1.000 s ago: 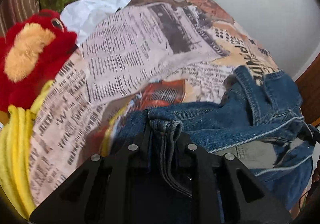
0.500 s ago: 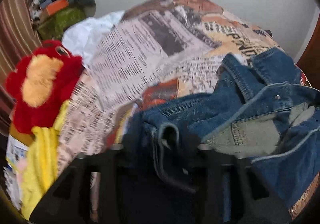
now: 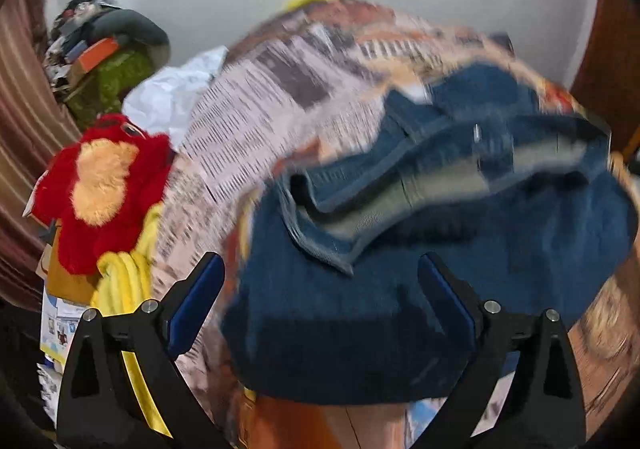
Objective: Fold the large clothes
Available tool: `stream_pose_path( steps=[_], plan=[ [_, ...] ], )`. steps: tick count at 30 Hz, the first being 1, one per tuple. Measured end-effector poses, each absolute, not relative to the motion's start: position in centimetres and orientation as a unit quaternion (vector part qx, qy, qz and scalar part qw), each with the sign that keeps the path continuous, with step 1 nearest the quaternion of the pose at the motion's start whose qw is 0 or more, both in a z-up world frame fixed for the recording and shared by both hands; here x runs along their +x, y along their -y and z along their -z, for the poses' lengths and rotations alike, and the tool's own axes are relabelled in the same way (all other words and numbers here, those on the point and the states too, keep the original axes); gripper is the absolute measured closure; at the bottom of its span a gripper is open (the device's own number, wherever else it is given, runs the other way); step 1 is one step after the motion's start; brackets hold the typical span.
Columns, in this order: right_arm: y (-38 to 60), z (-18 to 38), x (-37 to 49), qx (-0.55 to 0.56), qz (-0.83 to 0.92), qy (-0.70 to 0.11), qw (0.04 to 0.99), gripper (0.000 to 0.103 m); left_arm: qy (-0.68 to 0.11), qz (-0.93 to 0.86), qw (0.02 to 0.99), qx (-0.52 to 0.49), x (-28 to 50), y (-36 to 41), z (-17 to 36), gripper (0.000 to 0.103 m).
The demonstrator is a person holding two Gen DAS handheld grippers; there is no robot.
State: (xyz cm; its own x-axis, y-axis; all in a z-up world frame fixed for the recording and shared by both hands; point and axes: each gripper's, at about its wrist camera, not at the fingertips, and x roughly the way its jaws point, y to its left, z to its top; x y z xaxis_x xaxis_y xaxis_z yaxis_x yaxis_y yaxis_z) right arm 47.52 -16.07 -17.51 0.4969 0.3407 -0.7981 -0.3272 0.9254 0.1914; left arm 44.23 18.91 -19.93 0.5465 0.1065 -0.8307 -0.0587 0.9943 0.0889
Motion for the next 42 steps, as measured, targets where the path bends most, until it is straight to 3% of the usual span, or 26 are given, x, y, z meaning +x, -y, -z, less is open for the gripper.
stream_pose_path(
  steps=[6,15,24,29,33,42],
  plan=[
    [12.5,20.8,48.3,-0.018,-0.220,-0.504,0.835,0.085,-0.511,-0.043,0.858,0.034,46.0,-17.7,24.4,0.005],
    [9.4,23.0,53.5,-0.064,-0.203,-0.502,0.838,0.085,-0.493,-0.117,0.860,0.057,52.4,-20.6,24.9,0.003],
    [11.8,23.8,60.1,0.007,-0.132,-0.487,0.864,0.085,-0.482,-0.107,0.869,-0.011,55.6,-24.3,23.9,0.000],
    [10.5,23.7,58.7,-0.072,-0.108,-0.477,0.869,0.085,-0.508,-0.080,0.853,-0.089,55.3,-26.3,24.4,0.000],
    [10.7,23.0,57.2,-0.098,-0.108,-0.479,0.866,0.085,-0.509,-0.053,0.854,-0.096,53.9,-26.9,22.3,0.000],
    [10.5,18.9,54.3,-0.028,-0.162,-0.482,0.860,0.085,-0.471,-0.053,0.879,-0.056,51.5,-26.3,16.2,0.000]
  ],
)
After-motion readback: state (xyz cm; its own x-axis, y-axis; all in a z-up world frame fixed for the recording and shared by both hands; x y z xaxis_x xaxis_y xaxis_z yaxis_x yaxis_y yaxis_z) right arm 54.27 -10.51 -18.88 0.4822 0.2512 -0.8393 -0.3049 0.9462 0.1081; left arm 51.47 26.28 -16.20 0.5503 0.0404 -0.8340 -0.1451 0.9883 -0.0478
